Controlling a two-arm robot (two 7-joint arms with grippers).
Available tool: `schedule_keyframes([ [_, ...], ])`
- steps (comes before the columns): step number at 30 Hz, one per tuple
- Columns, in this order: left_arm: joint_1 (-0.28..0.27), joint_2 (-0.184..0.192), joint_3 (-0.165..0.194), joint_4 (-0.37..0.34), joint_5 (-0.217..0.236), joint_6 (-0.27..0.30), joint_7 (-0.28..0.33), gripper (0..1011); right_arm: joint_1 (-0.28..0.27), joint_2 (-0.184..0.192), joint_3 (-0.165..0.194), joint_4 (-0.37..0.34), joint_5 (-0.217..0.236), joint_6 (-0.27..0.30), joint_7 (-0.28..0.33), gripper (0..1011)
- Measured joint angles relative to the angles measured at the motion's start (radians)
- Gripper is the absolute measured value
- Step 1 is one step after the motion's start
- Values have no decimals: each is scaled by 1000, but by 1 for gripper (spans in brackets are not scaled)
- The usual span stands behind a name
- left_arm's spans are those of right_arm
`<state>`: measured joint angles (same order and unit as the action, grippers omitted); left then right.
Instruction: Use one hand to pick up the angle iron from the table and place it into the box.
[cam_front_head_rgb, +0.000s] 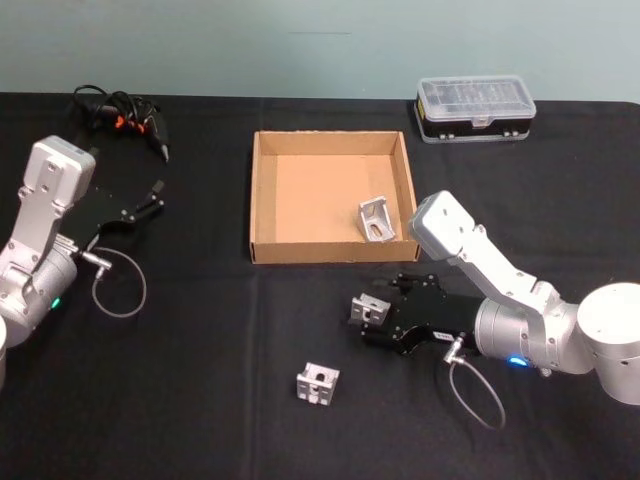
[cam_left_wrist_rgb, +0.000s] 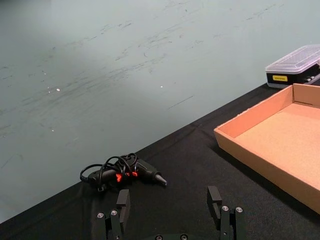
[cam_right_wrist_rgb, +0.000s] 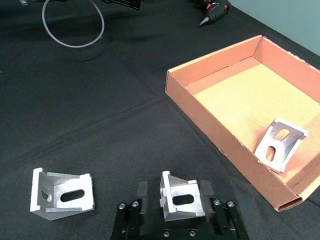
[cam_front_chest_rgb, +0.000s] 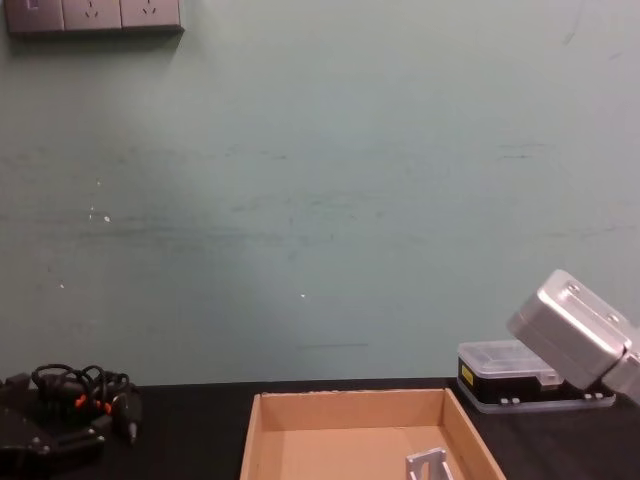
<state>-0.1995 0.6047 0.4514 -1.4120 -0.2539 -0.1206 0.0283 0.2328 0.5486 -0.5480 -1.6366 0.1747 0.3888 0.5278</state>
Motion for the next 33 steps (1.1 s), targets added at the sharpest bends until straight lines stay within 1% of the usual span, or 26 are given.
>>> schedule_keyframes([
  [5,0,0,0,0,0,0,0,1011,-1,-1,2,1,0,-5,2,520],
  [6,0,0,0,0,0,0,0,1011,-1,-1,2,2,0,-6,2,502],
  [7,0,0,0,0,0,0,0,1011,-2,-1,2,2,0,-7,2,458],
  [8,0,0,0,0,0,0,0,1011,-2,-1,2,3,-1,-9,2,443],
  [10,0,0,0,0,0,0,0,1011,-2,-1,2,3,-2,-10,3,360],
  [12,0,0,0,0,0,0,0,1011,-2,-2,3,4,-2,-10,3,316],
  [14,0,0,0,0,0,0,0,1011,-3,-2,3,4,-2,-11,4,242],
  [18,0,0,0,0,0,0,0,1011,-4,-2,4,4,-2,-11,4,140],
  [19,0,0,0,0,0,0,0,1011,-4,-2,6,4,-2,-11,4,92],
  [21,0,0,0,0,0,0,0,1011,-5,-2,7,3,-2,-11,4,78],
  [27,0,0,0,0,0,0,0,1011,-10,-1,15,-5,4,-11,3,78],
  [32,0,0,0,0,0,0,0,1011,-24,6,41,-38,23,-16,-8,78],
  [33,0,0,0,0,0,0,0,1011,-31,10,52,-56,31,-19,-13,78],
])
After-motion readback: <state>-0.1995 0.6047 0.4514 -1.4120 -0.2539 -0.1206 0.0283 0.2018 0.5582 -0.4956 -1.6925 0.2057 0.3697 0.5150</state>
